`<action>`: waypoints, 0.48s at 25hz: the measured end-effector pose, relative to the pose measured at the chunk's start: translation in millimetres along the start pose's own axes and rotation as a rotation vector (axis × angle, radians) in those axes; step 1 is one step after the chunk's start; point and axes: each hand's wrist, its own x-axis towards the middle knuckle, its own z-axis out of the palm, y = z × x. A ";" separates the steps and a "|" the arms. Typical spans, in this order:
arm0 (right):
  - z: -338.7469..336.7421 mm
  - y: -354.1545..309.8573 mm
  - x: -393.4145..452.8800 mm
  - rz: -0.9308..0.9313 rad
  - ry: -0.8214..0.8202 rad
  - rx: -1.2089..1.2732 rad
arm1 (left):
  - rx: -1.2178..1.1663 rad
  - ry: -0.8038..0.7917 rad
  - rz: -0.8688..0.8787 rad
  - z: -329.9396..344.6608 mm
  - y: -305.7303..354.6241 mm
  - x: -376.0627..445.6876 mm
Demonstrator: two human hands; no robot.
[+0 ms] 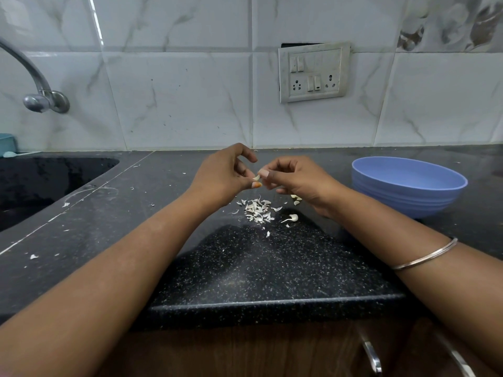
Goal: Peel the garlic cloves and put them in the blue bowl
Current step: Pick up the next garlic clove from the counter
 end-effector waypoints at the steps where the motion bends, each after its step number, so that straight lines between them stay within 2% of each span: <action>1: 0.4 0.0 -0.2 -0.016 -0.008 -0.021 | 0.023 -0.005 0.013 0.6 -0.4 -0.1; 8: -2.2 -0.6 -1.3 -0.034 -0.058 -0.145 | 0.122 -0.039 0.042 2.6 -0.3 0.4; 12: -8.0 2.0 3.9 -0.025 -0.008 -0.185 | 0.126 -0.037 0.044 4.0 -1.9 2.4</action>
